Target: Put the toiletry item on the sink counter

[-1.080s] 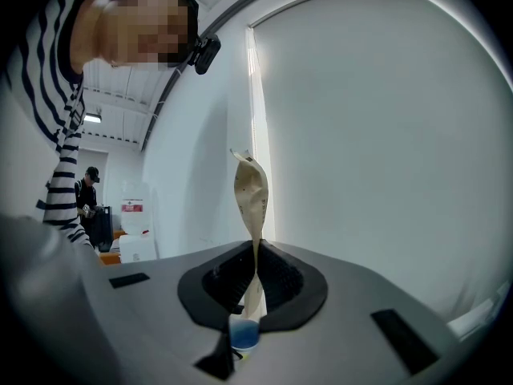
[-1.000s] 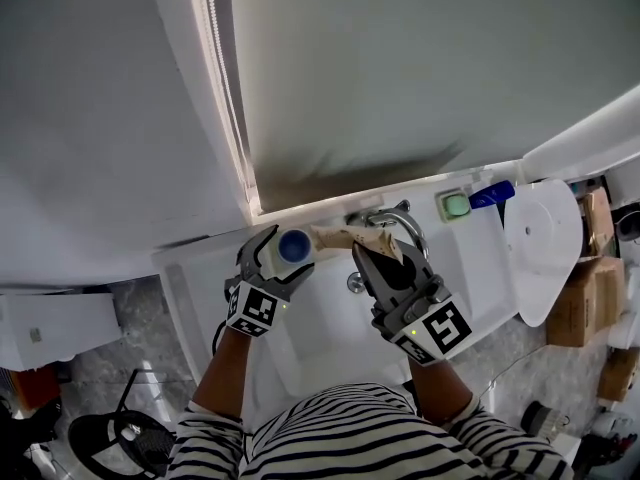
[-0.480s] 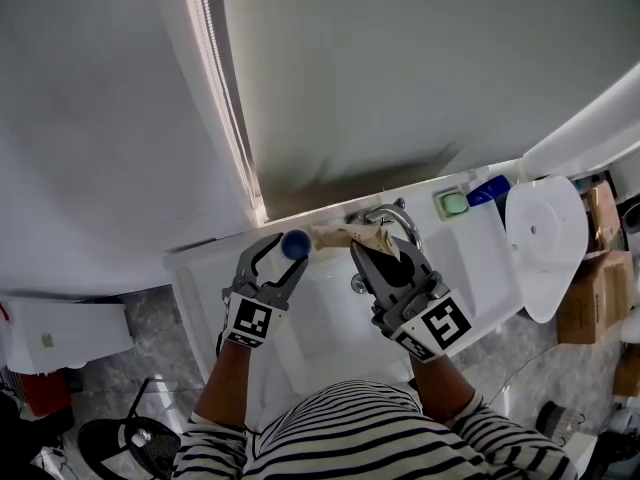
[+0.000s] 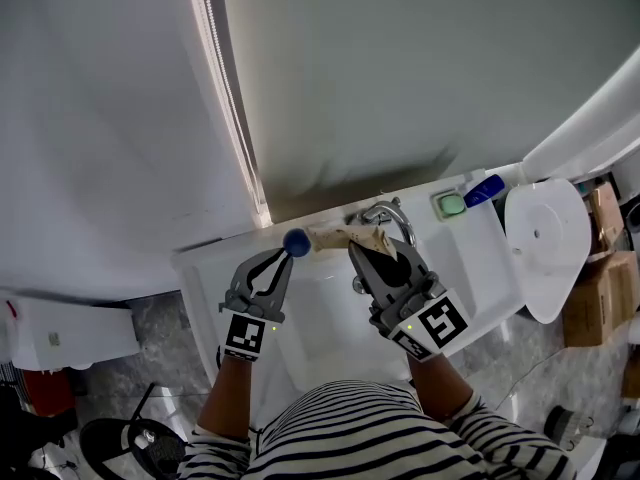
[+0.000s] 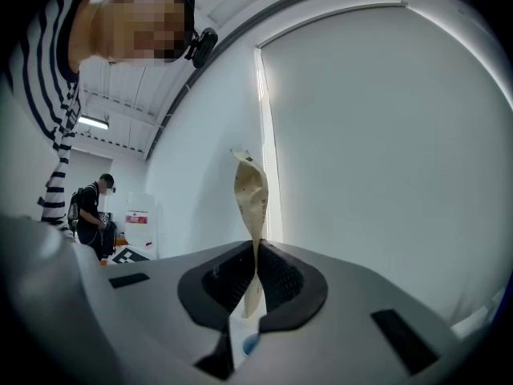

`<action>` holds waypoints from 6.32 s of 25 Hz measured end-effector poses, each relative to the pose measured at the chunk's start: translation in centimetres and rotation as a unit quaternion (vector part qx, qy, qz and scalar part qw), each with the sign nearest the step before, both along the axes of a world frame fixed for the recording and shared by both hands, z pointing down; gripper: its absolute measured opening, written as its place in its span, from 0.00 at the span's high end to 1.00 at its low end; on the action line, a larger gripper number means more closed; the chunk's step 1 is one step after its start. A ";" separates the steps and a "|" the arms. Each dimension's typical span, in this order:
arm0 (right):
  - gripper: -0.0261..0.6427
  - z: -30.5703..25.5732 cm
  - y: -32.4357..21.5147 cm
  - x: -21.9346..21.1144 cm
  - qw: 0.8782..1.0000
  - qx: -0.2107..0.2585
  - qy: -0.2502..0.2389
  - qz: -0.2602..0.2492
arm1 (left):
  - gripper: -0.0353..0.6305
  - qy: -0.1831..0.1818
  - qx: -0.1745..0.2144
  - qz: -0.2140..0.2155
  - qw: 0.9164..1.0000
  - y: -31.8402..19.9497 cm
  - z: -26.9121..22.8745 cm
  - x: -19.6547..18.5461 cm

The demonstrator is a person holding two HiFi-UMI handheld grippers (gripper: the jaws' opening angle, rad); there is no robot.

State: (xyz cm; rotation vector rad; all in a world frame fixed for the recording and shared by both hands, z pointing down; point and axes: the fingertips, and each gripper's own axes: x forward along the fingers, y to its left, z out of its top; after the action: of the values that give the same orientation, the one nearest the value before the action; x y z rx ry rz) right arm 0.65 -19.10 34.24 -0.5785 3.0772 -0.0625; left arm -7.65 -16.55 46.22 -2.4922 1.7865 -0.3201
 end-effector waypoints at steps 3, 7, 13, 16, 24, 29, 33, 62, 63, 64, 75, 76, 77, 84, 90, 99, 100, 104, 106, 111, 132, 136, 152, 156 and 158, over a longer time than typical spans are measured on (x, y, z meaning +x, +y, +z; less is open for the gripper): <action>0.94 -0.5 0.5 0.1 1.000 0.004 -0.005 -0.001 | 0.93 0.005 0.006 -0.006 1.000 0.9 -0.7 0.0; 0.94 -1.0 1.0 0.5 1.000 0.008 -0.010 -0.001 | 0.94 0.014 0.012 -0.010 1.000 2.0 -1.7 0.4; 0.94 -1.5 1.3 1.1 1.000 0.010 -0.015 0.003 | 0.94 0.037 0.047 -0.017 0.998 3.2 -4.4 0.9; 0.94 -1.6 1.3 1.0 1.000 0.011 -0.017 0.003 | 0.94 0.046 0.051 -0.016 0.997 3.7 -5.0 1.0; 0.94 -1.3 1.1 0.4 1.000 0.009 -0.016 -0.003 | 0.94 0.086 0.046 -0.036 0.995 4.8 -5.9 0.2; 0.94 -0.7 0.9 -0.4 1.000 0.007 -0.009 -0.008 | 0.94 0.089 0.044 -0.040 0.994 5.2 -5.8 -0.2; 0.94 0.2 0.6 -1.1 1.000 0.005 0.004 -0.012 | 0.94 0.096 0.045 -0.043 0.993 5.1 -5.7 -0.6; 0.94 12.9 -3.2 -6.6 0.989 -0.040 0.144 -0.013 | 0.94 0.123 0.035 -0.054 0.990 2.2 -2.5 -3.4; 0.94 13.2 -3.3 -6.7 0.988 -0.042 0.148 -0.013 | 0.94 0.124 0.035 -0.054 0.990 2.1 -2.5 -3.4; 0.94 13.6 -3.4 -6.8 0.987 -0.044 0.152 -0.013 | 0.94 0.124 0.035 -0.054 0.990 2.1 -2.5 -3.4; 0.94 18.2 -3.6 -7.6 0.978 -0.069 0.196 -0.016 | 0.94 0.129 0.033 -0.054 0.990 1.9 -2.1 -3.5; 0.94 18.5 -3.6 -7.7 0.978 -0.072 0.198 -0.016 | 0.94 0.129 0.033 -0.055 0.990 1.9 -2.2 -3.5; 0.94 18.8 -3.6 -7.7 0.977 -0.074 0.200 -0.016 | 0.94 0.130 0.033 -0.054 0.990 1.9 -2.2 -3.5; 0.94 20.4 -3.8 -7.9 0.974 -0.084 0.212 -0.017 | 0.94 0.129 0.031 -0.053 0.990 1.7 -2.0 -3.4; 0.94 20.8 -3.8 -7.9 0.973 -0.081 0.215 -0.016 | 0.94 0.132 0.028 -0.054 0.989 1.6 -2.1 -3.2; 0.94 21.2 -4.0 -8.0 0.973 -0.076 0.218 -0.015 | 0.94 0.130 0.029 -0.049 0.990 1.7 -2.0 -3.1; 0.94 21.2 -4.0 -7.9 0.973 -0.076 0.218 -0.014 | 0.94 0.130 0.029 -0.049 0.990 1.7 -2.0 -3.0; 0.94 21.1 -4.3 -7.7 0.973 -0.075 0.217 -0.007 | 0.94 0.128 0.026 -0.047 0.990 1.6 -2.1 -2.9; 0.94 21.1 -4.3 -7.7 0.974 -0.072 0.216 -0.007 | 0.94 0.129 0.026 -0.047 0.990 1.6 -2.1 -2.9; 0.94 21.2 -3.9 -7.9 0.973 -0.069 0.218 -0.013 | 0.94 0.124 0.025 -0.044 0.991 1.6 -2.0 -2.9; 0.74 21.4 -3.9 -6.8 0.972 -0.080 0.220 -0.004 | 0.94 0.125 0.027 -0.041 0.991 1.6 -2.2 -2.4; 0.73 21.2 -3.9 -6.6 0.973 -0.086 0.212 0.001 | 0.94 0.122 0.029 -0.041 0.991 1.6 -2.4 -2.4; 0.73 20.5 -3.9 -5.4 0.974 -0.091 0.205 0.014 | 0.94 0.116 0.032 -0.037 0.992 1.8 -2.6 -1.8; 0.73 20.0 -3.9 -5.0 0.976 -0.089 0.199 0.018 | 0.94 0.114 0.033 -0.035 0.992 1.7 -2.6 -1.7; 0.73 19.7 -3.7 -4.8 0.977 -0.088 0.195 0.018 | 0.94 0.116 0.034 -0.035 0.992 1.7 -2.7 -1.5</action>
State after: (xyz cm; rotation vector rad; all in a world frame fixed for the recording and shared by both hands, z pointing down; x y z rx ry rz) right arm -4.15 -22.76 53.90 -0.7336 3.4645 -0.2534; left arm -9.18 -14.86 43.55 -2.5120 1.9330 0.0287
